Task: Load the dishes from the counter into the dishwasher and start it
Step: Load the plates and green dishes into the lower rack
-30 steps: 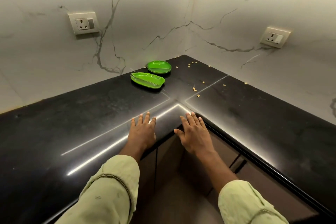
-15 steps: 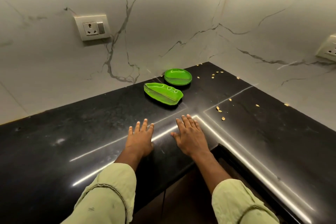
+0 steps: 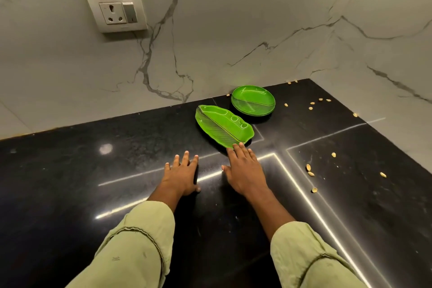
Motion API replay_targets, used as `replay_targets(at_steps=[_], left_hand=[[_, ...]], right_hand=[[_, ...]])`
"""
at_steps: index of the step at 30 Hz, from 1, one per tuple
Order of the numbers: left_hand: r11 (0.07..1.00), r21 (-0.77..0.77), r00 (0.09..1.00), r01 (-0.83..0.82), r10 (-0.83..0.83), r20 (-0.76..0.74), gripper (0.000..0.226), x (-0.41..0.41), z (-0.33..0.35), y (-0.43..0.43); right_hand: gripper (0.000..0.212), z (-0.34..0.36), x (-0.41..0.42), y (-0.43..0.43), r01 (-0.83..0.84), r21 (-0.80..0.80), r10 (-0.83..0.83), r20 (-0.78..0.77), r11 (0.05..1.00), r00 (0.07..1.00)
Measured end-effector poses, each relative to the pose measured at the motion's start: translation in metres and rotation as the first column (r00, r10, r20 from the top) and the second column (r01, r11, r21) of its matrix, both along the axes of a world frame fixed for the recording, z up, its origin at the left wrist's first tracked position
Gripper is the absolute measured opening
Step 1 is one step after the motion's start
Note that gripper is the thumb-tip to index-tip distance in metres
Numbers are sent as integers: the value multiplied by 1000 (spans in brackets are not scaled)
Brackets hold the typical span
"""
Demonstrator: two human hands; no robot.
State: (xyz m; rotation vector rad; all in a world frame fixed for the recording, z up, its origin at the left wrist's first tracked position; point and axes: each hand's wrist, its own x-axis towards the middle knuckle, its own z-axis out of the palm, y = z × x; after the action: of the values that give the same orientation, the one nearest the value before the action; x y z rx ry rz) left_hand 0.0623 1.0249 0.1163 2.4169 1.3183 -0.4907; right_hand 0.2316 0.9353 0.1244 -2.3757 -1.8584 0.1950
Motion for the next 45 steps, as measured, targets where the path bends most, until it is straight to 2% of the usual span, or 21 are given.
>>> replay_targets(at_steps=[5,11,15,21,26,30,35,39,45], left_hand=[[980,-186,997,-70,67,-26,121,18,-4,30],[964,-238,992,-117,105,-65,128,30,-3,37],[953,-273,991,-133,119,-68,130,33,0,39],[945,-294,989,-142,121,-87,131,36,2,40],[948,-283,988,-144,124,-88,133,35,-1,40],[946,-283,987,-155,134,-90,131,35,-1,40],[949,-273,986,-156,134,-96,132,36,-1,39],[953,-261,987,-154,133,-95,133,36,-2,40],[970,-213,993,-119,112,-42,130,28,-2,37]], right_hand=[[61,-10,19,42,-28,-31,29,19,999,999],[53,-21,22,90,-19,-89,23,48,996,999],[56,-23,13,110,12,-136,-3,63,991,998],[28,-22,5,116,-6,-70,22,236,998,972],[25,-16,0,111,-15,-54,26,214,998,977],[19,-9,1,102,-8,37,0,213,999,977],[12,0,3,86,-9,72,-9,240,997,971],[37,4,7,71,-41,128,2,290,991,957],[37,7,21,34,-29,216,-43,321,976,946]])
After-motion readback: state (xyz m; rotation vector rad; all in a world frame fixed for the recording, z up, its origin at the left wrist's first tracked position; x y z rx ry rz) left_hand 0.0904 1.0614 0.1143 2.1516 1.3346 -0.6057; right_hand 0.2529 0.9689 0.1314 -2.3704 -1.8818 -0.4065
